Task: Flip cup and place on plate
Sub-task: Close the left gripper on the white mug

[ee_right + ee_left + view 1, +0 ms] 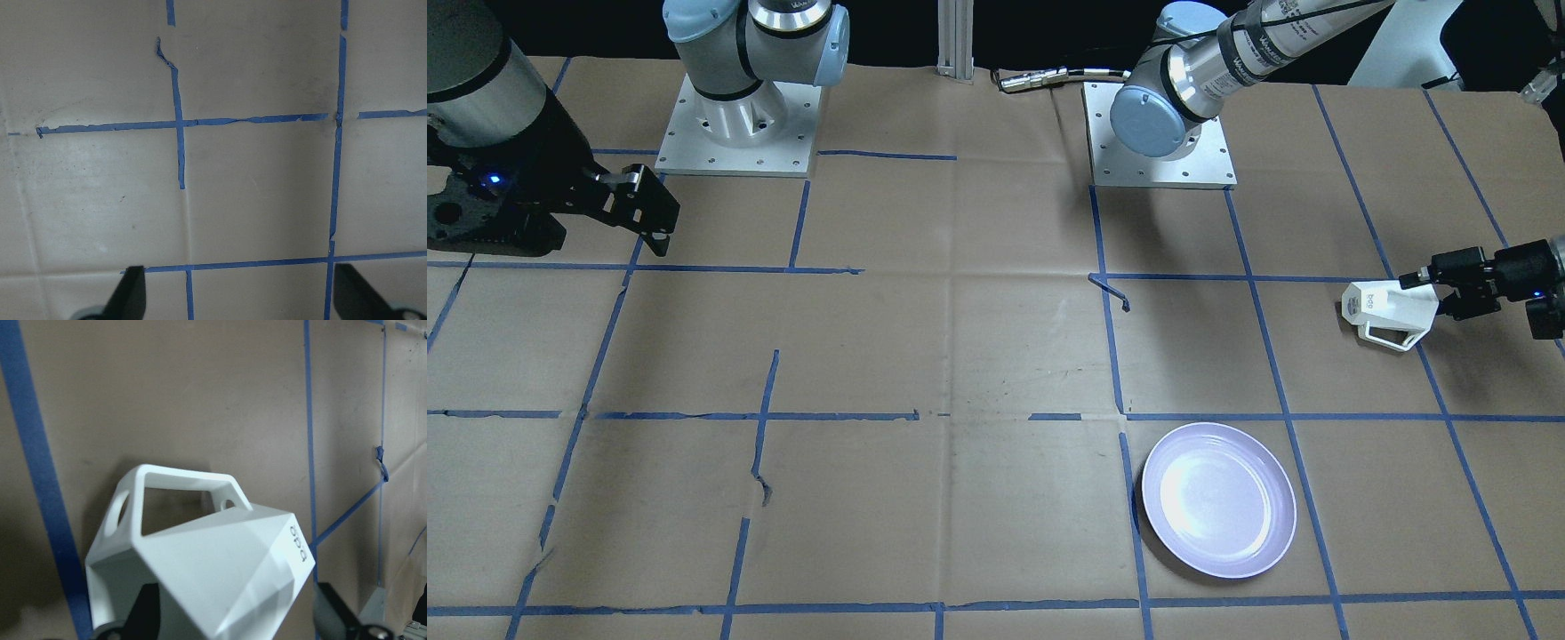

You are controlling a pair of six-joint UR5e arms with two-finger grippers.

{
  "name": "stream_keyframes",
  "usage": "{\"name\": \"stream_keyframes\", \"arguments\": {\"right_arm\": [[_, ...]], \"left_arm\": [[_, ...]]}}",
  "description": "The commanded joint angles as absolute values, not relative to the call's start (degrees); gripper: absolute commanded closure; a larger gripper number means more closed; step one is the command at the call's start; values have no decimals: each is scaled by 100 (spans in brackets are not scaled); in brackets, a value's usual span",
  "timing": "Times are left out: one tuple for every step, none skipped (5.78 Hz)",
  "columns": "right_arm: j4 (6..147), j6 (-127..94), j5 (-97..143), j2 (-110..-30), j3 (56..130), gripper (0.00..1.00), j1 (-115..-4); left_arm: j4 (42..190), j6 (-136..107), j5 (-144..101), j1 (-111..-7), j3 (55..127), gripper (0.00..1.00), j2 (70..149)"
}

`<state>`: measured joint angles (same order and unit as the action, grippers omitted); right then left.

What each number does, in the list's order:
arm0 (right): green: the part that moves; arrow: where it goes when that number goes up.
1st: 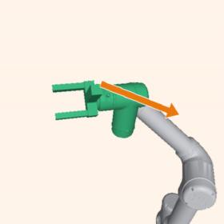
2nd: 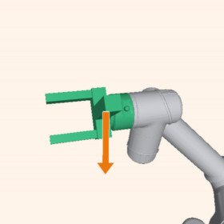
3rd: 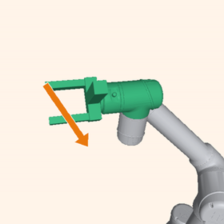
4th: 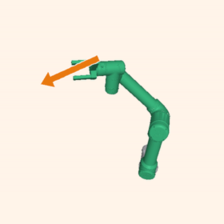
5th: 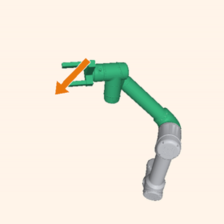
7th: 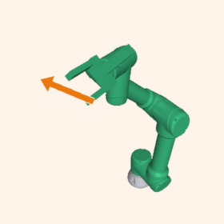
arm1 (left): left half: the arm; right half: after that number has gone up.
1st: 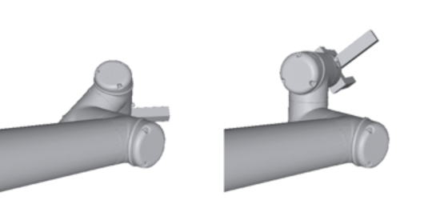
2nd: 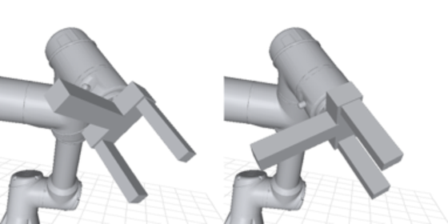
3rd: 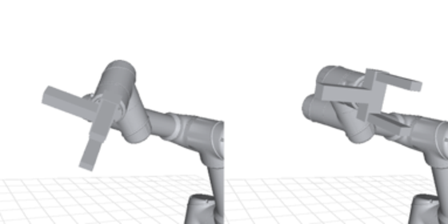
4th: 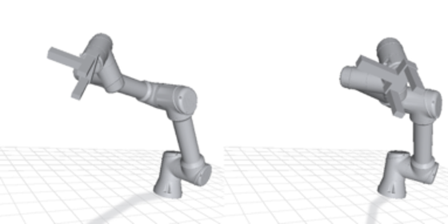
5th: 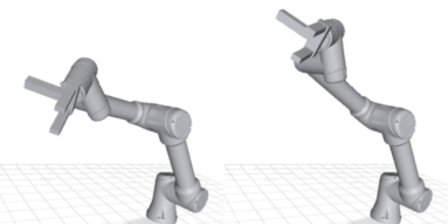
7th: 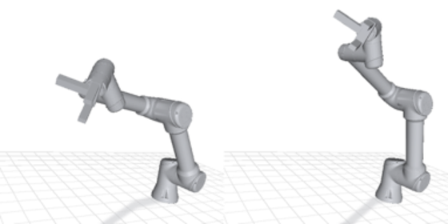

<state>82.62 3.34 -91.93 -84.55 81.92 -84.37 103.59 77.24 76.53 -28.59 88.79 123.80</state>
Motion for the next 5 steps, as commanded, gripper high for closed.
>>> {"name": "stream_keyframes", "arguments": {"right_arm": [[8262, 334, -9193, -8455, 8191, 0, -8438], [8262, 334, -9193, -8455, 8191, 0, -8438], [8262, 334, -9193, -8455, 8191, 0, -8438], [8262, 334, -9193, -8455, 8191, 0, -8438], [8262, 334, -9193, -8455, 8191, 0, -8438]], "left_arm": [[10904, 7674, 7646, -2926, 8746, 82, 12253], [11020, 7586, 7620, -2962, 8728, 95, 12008], [11065, 7463, 7350, -3084, 8719, 100, 11727], [11161, 7288, 7165, -3407, 8701, 100, 11324], [11162, 7051, 7050, -3749, 8710, 100, 10911]]}}
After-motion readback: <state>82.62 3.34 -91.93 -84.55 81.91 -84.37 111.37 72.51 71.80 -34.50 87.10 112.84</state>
